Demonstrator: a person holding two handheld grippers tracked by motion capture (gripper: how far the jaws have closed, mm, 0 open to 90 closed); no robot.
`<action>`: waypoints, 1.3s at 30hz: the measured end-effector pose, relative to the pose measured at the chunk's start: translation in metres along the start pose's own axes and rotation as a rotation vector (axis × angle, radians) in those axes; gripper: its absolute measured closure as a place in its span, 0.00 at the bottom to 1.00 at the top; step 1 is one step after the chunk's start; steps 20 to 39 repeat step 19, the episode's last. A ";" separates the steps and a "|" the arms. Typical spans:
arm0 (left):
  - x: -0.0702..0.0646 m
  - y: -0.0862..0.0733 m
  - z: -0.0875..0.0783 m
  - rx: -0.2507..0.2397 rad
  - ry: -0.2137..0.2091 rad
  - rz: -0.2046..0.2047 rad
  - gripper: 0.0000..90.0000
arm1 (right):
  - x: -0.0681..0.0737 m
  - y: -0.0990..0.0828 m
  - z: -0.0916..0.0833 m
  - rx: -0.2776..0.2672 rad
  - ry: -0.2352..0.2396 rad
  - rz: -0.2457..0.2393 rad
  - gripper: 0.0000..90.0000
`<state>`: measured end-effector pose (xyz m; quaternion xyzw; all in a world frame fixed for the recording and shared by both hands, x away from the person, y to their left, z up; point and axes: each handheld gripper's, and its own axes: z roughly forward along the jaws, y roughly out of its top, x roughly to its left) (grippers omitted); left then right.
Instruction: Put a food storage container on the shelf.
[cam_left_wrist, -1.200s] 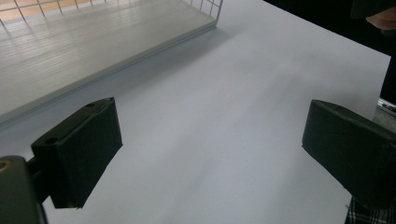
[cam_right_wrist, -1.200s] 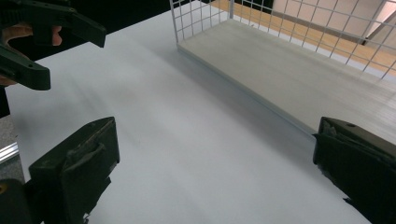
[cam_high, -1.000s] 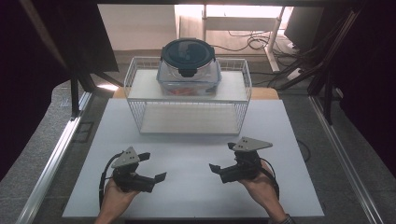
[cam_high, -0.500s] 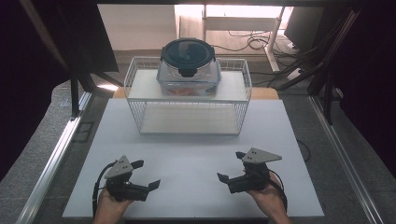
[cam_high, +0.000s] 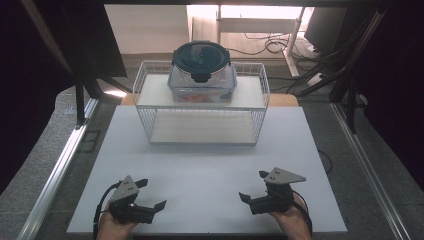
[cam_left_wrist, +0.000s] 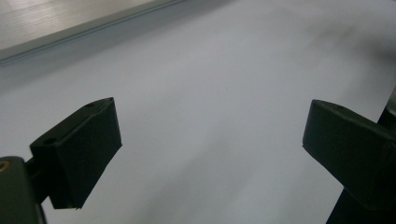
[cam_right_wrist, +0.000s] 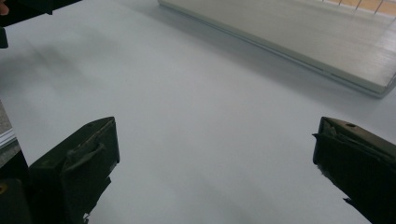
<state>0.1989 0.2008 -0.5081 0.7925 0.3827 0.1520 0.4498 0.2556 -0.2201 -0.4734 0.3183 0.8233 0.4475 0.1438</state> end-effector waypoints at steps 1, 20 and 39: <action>0.000 -0.001 0.000 0.010 0.002 0.006 0.04 | 0.000 -0.002 0.000 0.005 -0.003 0.001 0.00; 0.013 -0.019 0.014 0.103 0.003 -0.054 0.03 | -0.002 -0.031 0.019 0.128 -0.010 0.021 0.00; 0.013 -0.019 0.014 0.103 0.003 -0.054 0.03 | -0.002 -0.031 0.019 0.128 -0.010 0.021 0.00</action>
